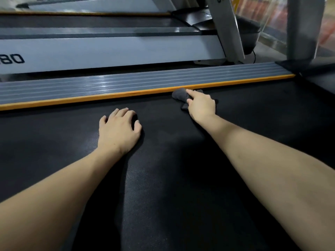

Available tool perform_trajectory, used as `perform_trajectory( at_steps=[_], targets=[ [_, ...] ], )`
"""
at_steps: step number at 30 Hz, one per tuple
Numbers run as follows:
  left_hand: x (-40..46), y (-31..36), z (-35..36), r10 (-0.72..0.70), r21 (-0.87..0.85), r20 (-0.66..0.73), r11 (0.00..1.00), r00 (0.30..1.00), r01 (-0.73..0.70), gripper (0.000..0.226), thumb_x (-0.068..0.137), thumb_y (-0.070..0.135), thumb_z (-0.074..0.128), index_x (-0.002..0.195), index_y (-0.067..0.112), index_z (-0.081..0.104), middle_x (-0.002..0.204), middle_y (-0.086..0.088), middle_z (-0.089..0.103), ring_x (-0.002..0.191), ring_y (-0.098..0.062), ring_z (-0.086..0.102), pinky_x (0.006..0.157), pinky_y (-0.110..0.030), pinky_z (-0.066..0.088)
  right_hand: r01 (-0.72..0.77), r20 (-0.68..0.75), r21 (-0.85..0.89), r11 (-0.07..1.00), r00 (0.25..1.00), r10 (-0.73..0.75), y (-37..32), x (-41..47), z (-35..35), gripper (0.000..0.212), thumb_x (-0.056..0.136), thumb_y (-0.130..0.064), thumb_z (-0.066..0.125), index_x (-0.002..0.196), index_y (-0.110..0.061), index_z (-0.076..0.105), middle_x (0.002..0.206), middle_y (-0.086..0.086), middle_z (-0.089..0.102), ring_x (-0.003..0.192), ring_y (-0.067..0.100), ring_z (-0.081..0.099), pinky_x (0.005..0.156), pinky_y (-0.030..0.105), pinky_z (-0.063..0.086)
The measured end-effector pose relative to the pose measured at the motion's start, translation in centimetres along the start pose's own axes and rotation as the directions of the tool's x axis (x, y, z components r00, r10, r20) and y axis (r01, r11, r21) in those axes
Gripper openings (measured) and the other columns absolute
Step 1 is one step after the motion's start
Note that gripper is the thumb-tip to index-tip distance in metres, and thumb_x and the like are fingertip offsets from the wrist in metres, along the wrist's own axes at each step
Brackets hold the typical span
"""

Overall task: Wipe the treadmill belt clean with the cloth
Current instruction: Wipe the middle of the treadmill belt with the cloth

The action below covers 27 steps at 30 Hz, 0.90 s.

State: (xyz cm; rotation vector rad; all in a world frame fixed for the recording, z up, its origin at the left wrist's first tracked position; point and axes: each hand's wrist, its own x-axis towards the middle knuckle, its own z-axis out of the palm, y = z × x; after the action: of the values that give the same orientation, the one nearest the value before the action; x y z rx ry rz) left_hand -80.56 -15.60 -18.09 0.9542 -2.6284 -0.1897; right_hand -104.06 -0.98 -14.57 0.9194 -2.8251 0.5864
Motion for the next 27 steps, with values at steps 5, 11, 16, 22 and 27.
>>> perform_trajectory(
  at_steps=[5,11,16,22,27],
  targets=[
    [-0.6,-1.1,-2.1,-0.061,-0.067,-0.048,0.996,0.997,0.058,0.029,0.092,0.033,0.047,0.111,0.032,0.069,0.121,0.004,0.064,0.118,-0.023,0.055,0.108,-0.046,0.034,0.025,0.011,0.004,1.0,1.0,-0.025,-3.4,-1.9,0.1,0.03,0.097,-0.027,0.052,0.126,-0.031,0.056,0.118,0.007,0.066,0.111,0.033,0.058,0.086,0.04,0.046],
    [-2.8,-7.7,-4.1,-0.092,0.041,0.028,0.995,0.995,0.091,0.034,0.096,0.036,0.045,0.126,0.036,0.062,0.142,0.009,0.057,0.132,-0.02,0.049,0.108,-0.046,0.037,0.302,0.042,0.071,0.951,0.951,-0.305,-14.6,-5.6,4.5,0.023,0.093,-0.027,0.054,0.116,-0.027,0.058,0.115,0.003,0.064,0.107,0.033,0.058,0.077,0.04,0.046],
    [-3.7,-8.1,-3.4,-0.082,0.032,-0.029,0.996,0.996,0.083,0.035,0.095,0.037,0.049,0.127,0.036,0.064,0.143,0.011,0.058,0.133,-0.017,0.05,0.111,-0.046,0.035,0.425,0.094,0.081,0.902,0.897,-0.432,-11.4,-4.6,3.7,0.036,0.099,-0.027,0.049,0.134,-0.033,0.054,0.143,-0.007,0.051,0.129,0.025,0.047,0.096,0.04,0.044],
    [-3.6,-7.8,-3.5,-0.106,-0.007,-0.061,0.994,0.993,0.105,0.027,0.096,0.038,0.049,0.118,0.037,0.065,0.135,0.013,0.06,0.13,-0.016,0.049,0.109,-0.047,0.032,0.009,-0.016,-0.037,0.999,1.0,-0.009,-3.3,-2.5,0.8,0.036,0.101,-0.024,0.046,0.136,-0.03,0.053,0.142,0.002,0.053,0.123,0.029,0.052,0.093,0.039,0.043],
    [-3.7,-7.5,-3.6,-0.126,-0.005,-0.031,0.992,0.992,0.126,0.026,0.095,0.041,0.045,0.115,0.037,0.062,0.132,0.013,0.057,0.131,-0.016,0.046,0.114,-0.057,0.024,0.007,-0.058,-0.031,1.0,0.998,-0.009,-11.4,-4.6,3.2,0.017,0.093,-0.026,0.054,0.109,-0.028,0.059,0.111,0.0,0.063,0.099,0.03,0.063,0.07,0.036,0.045]
  ],
)
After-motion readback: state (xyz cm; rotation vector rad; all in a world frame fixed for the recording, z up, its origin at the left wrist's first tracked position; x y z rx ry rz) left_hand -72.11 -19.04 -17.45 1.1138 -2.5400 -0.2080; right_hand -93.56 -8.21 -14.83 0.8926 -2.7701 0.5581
